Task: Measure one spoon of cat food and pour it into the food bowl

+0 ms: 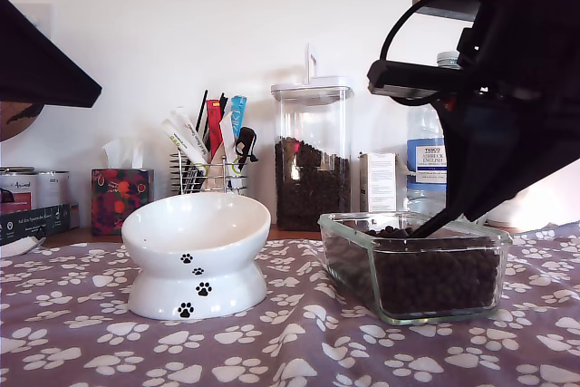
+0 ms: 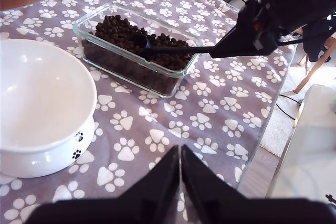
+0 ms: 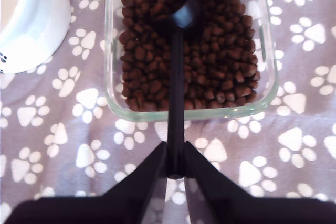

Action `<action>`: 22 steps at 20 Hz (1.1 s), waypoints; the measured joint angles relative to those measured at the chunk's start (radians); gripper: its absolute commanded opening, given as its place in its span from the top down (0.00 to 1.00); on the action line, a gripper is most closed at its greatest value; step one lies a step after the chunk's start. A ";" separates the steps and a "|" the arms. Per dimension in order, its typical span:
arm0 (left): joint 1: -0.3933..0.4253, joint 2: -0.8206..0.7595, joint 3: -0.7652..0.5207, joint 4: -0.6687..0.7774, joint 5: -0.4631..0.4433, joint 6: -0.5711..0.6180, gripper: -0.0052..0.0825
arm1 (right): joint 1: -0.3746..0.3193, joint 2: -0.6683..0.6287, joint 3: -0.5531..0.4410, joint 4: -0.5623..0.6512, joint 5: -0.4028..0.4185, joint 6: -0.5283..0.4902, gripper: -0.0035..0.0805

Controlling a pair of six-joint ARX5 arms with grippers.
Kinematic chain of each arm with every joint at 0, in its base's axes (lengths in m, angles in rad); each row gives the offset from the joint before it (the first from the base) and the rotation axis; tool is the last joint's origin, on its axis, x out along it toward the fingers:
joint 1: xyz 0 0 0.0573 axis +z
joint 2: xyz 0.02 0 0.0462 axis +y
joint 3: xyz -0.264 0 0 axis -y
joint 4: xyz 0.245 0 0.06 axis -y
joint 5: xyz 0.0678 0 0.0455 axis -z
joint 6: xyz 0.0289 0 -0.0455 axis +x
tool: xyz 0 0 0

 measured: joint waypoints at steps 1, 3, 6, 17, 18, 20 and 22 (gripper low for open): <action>0.000 0.000 0.000 0.000 0.000 0.000 0.96 | 0.000 0.005 0.000 0.007 -0.001 0.002 0.97; 0.000 0.000 0.000 0.000 0.000 0.000 0.96 | -0.001 0.008 0.000 0.021 -0.001 0.006 0.97; 0.000 0.000 0.000 0.000 0.000 0.000 0.96 | -0.019 0.008 0.000 0.035 -0.006 0.009 0.97; 0.000 0.000 0.000 0.000 -0.003 0.000 0.96 | -0.031 0.008 0.000 0.031 -0.011 -0.002 0.97; 0.000 0.000 0.000 0.000 -0.008 0.000 0.96 | -0.031 0.008 0.000 0.031 -0.011 -0.004 0.97; 0.000 0.000 0.000 0.000 -0.010 0.000 0.96 | -0.031 0.008 0.000 0.031 -0.011 -0.023 0.97; 0.000 0.000 0.000 0.000 -0.012 0.000 0.96 | -0.031 0.005 0.000 0.031 -0.008 -0.026 0.97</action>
